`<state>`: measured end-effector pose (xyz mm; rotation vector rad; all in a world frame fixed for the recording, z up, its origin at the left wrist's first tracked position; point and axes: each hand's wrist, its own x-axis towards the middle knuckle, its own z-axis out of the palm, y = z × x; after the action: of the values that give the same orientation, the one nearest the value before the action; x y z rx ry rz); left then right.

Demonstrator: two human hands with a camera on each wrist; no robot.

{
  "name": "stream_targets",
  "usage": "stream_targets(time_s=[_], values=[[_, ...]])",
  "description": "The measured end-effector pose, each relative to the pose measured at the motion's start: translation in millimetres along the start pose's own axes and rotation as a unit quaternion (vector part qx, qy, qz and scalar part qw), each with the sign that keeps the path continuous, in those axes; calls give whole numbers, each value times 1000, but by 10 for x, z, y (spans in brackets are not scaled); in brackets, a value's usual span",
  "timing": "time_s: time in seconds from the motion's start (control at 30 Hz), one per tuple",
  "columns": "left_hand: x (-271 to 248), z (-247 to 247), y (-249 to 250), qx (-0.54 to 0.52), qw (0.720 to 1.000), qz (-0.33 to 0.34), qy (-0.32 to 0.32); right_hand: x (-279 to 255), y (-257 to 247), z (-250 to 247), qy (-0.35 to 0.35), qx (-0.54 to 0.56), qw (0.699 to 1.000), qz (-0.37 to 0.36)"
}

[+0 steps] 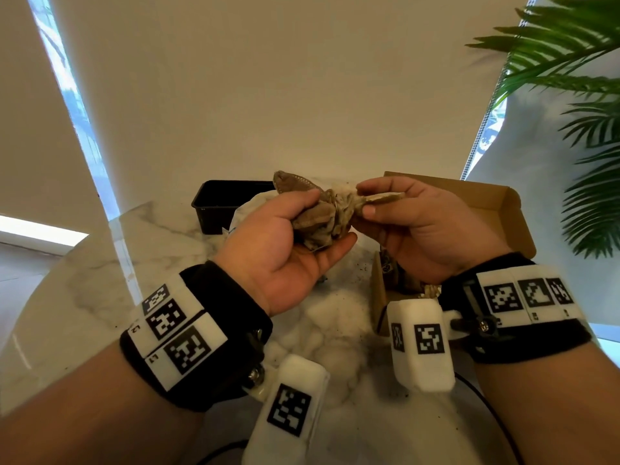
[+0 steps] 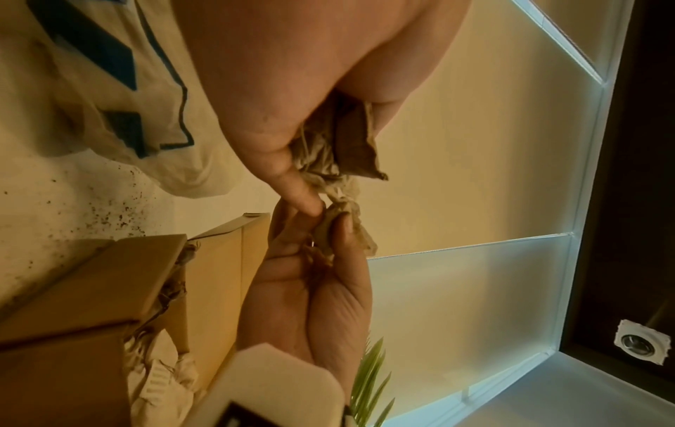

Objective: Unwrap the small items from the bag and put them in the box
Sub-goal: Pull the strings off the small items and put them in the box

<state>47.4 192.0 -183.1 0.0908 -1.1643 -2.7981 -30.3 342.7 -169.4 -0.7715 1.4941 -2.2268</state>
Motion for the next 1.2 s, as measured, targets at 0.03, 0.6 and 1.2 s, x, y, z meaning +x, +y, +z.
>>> stream_targets(time_s=[0.03,0.6,1.2], values=[[8,-8,2,1,1000,4,-1,-2,-4,-3,8,0,1000,1],[47,-95,3,123,991,21,50,4,16,28,79,-34,990,110],[71,-146,-85,268,963,2,26,-27,-22,-19,75,-210,974,48]])
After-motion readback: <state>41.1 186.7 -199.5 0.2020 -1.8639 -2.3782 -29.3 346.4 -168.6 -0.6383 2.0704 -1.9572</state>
